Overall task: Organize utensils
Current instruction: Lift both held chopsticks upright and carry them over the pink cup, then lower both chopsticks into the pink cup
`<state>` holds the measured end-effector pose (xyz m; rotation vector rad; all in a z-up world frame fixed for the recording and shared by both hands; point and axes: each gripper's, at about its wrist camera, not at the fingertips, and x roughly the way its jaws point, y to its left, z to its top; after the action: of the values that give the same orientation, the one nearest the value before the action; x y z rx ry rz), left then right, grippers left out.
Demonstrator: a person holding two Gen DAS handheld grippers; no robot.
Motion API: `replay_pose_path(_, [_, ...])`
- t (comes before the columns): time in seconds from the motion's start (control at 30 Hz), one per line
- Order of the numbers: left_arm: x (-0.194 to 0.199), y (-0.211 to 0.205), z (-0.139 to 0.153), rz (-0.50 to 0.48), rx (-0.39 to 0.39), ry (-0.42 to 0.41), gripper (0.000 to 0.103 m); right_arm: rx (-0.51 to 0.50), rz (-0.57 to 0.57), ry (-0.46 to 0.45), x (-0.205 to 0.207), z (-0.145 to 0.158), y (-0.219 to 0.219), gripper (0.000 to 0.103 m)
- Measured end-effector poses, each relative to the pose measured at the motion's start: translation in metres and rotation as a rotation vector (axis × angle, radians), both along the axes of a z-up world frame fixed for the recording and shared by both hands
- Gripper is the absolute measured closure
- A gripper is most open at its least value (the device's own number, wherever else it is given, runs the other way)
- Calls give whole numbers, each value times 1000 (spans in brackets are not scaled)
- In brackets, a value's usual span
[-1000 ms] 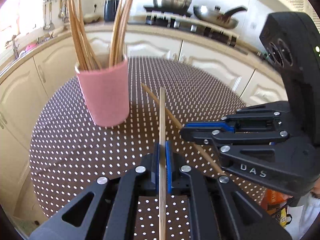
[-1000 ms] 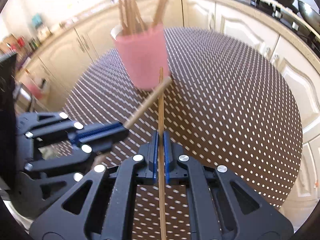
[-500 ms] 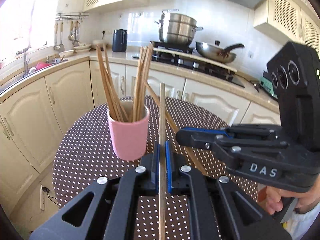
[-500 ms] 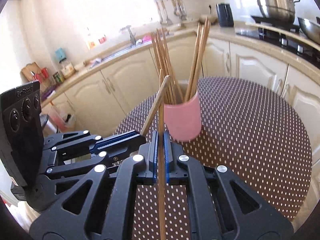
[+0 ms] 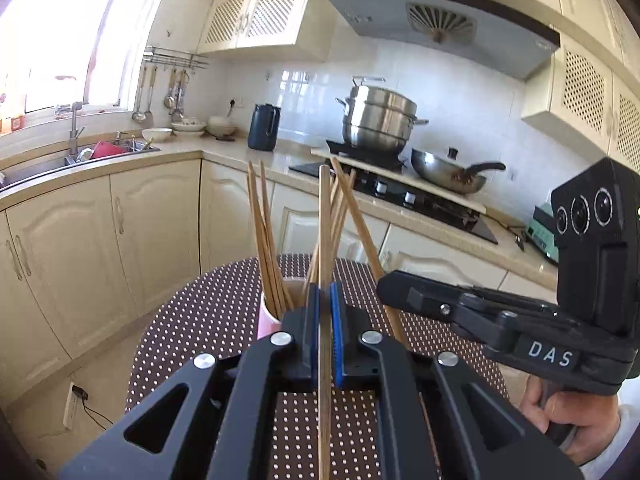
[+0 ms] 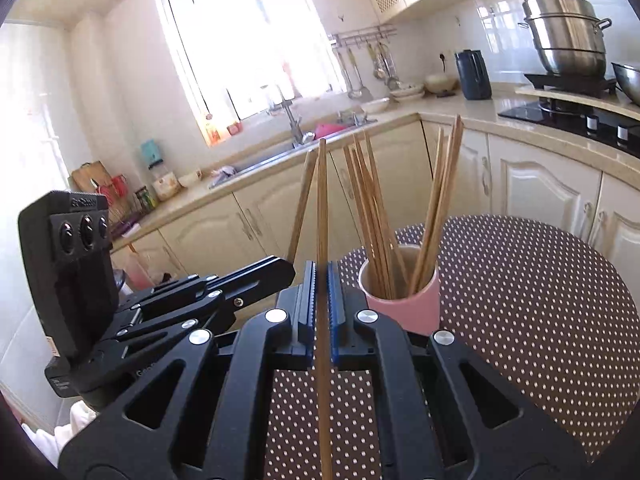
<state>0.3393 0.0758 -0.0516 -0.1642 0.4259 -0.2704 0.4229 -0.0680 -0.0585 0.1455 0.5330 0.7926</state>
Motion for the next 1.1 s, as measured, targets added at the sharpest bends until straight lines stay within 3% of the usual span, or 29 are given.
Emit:
replay_pose_path(0.4, [26,21,16,40,-110,-156,97,11,-51,-141,18,21,9,97])
replay_pose_path(0.5, [36,22,19,68,-137,-195,97,54,-83,-182,26,25,4,97])
replay_pose_path(0.83, [82,-1,26,149,-107,-316,97,157,-183,-376,60,17,5,97])
replay_pose_path(1.1, [102,-13,26,198,-77,-369,97,189,-187,-373,87,-6,1,97])
